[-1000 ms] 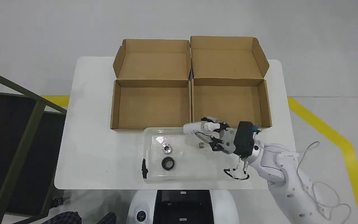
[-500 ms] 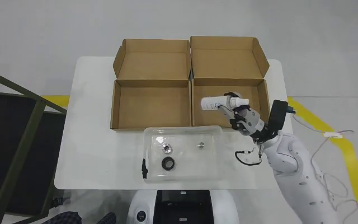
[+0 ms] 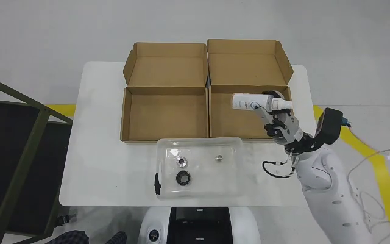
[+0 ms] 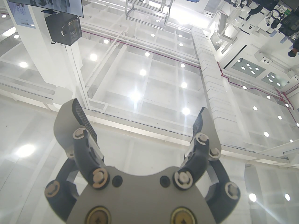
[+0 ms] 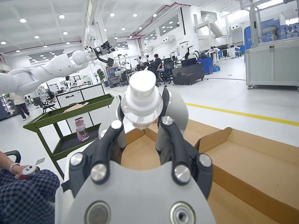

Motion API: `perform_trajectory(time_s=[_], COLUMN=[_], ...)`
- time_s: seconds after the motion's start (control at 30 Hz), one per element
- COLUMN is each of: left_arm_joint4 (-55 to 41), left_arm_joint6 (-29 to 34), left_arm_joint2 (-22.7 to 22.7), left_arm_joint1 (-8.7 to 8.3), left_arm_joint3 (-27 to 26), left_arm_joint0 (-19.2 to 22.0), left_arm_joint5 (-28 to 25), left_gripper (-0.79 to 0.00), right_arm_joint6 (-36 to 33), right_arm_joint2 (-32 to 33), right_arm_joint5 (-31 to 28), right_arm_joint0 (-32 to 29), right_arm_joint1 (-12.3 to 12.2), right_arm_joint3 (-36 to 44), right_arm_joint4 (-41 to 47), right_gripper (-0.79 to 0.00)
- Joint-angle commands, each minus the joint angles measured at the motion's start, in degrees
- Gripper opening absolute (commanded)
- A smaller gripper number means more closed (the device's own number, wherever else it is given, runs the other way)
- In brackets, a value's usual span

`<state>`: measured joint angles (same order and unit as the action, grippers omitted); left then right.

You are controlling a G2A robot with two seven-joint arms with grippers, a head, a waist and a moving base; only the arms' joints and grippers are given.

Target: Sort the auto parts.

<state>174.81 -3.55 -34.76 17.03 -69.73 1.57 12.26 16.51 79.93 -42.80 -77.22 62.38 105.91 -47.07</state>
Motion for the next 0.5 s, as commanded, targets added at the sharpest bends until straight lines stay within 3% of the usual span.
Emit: perform_trajectory(time_s=[0.0,0.47], left_arm_joint4=[0.0,0.0], left_arm_joint6=[0.0,0.0], left_arm_joint2=[0.0,0.0], left_arm_joint1=[0.00,0.00], left_arm_joint3=[0.0,0.0], left_arm_joint0=[0.0,0.0], left_arm_joint5=[0.0,0.0], left_gripper=[0.000,0.000], right_arm_joint6=[0.2,-7.4], right_arm_joint2=[-0.1,-1.9], right_arm_joint5=[-0.2,-0.6], right_arm_joint0=[0.0,-0.1], right_arm_joint1=[0.1,0.0], right_arm_joint3=[0.0,-2.6], right_arm_joint4=[-0.7,-10.3], right_gripper=[-0.785,-0.785])
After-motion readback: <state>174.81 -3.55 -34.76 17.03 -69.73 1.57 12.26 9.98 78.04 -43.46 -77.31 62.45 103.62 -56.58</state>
